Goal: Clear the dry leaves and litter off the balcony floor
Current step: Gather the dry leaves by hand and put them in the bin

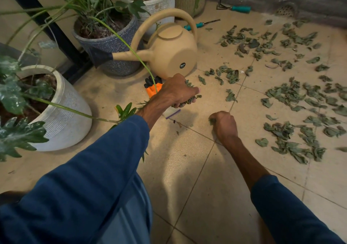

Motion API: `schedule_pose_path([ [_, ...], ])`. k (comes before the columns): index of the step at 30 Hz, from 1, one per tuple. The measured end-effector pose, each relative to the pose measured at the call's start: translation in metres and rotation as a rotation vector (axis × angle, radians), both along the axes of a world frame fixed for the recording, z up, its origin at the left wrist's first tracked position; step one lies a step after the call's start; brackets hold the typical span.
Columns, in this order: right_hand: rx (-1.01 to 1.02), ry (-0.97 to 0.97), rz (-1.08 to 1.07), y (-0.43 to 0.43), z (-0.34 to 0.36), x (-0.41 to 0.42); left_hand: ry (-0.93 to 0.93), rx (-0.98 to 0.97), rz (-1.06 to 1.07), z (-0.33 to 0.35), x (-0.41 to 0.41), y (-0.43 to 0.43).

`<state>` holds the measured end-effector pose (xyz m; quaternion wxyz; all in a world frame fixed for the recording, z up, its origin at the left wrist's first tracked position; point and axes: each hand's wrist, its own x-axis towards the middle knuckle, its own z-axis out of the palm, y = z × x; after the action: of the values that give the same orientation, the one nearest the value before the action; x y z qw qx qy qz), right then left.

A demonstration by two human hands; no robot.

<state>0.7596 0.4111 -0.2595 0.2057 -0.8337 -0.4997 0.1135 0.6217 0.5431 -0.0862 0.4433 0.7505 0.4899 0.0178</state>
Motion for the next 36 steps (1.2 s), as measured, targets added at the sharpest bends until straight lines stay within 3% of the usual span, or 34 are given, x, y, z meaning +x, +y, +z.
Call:
schedule_pose_path([
  [3,0.005,0.113,0.002,0.006,0.004,0.005,0.008,-0.002,0.014,0.003,-0.001,0.002],
  [11,0.282,0.832,-0.331,0.010,0.025,0.015,-0.004,-0.040,0.039,0.019,0.001,-0.002],
  [15,0.292,1.165,-0.452,0.017,0.031,0.005,-0.076,-0.002,0.133,0.038,-0.001,-0.016],
  [20,0.204,1.216,-0.497,0.005,0.092,-0.003,-0.030,-0.028,0.283,0.071,-0.001,-0.041],
  [25,0.238,1.317,-0.613,-0.031,0.216,0.010,-0.077,-0.234,0.455,0.133,0.000,-0.089],
  [30,0.111,1.341,-0.627,-0.052,0.377,0.000,0.002,-0.361,0.499,0.238,-0.014,-0.129],
  [36,-0.085,1.323,-0.579,-0.076,0.594,-0.031,0.059,-0.474,0.629,0.444,-0.049,-0.159],
])
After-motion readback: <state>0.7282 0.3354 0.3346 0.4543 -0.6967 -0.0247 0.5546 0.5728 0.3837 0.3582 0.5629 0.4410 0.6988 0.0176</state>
